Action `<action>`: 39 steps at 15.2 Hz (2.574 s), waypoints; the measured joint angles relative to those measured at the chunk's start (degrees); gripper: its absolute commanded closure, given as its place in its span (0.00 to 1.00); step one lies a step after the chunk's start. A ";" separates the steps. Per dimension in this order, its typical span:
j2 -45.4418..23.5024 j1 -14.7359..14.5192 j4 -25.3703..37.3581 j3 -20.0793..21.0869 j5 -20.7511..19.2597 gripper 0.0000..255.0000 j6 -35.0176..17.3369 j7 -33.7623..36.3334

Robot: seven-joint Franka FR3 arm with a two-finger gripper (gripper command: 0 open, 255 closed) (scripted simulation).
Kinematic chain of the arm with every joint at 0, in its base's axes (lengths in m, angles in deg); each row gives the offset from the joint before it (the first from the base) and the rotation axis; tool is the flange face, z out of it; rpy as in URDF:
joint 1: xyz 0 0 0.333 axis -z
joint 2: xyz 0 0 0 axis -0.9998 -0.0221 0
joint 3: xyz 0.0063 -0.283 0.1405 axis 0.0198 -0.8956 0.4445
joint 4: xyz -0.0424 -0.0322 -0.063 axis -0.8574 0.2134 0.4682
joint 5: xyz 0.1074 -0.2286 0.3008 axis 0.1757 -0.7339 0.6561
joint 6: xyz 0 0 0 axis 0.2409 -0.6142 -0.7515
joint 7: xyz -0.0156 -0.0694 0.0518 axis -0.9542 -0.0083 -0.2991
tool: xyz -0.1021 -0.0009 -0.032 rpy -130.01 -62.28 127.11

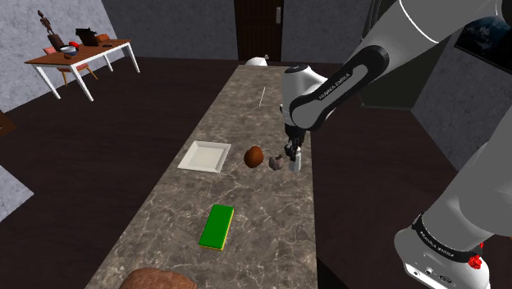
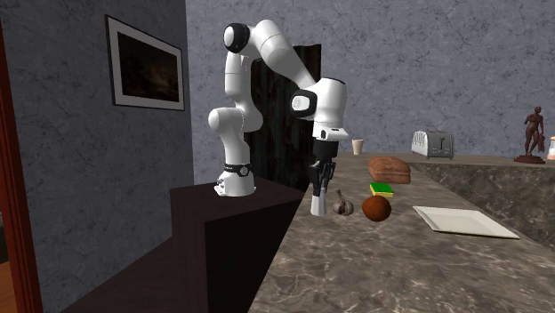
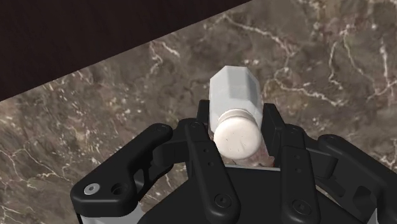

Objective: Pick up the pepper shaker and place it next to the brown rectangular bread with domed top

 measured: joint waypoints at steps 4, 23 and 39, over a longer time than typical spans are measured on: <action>1.50 -0.03 0.20 0.11 0.41 1.00 1.71 -0.29; 11.15 -0.12 5.38 0.21 2.54 1.00 16.42 -2.39; 16.65 -1.42 10.75 1.62 3.91 1.00 27.36 -0.94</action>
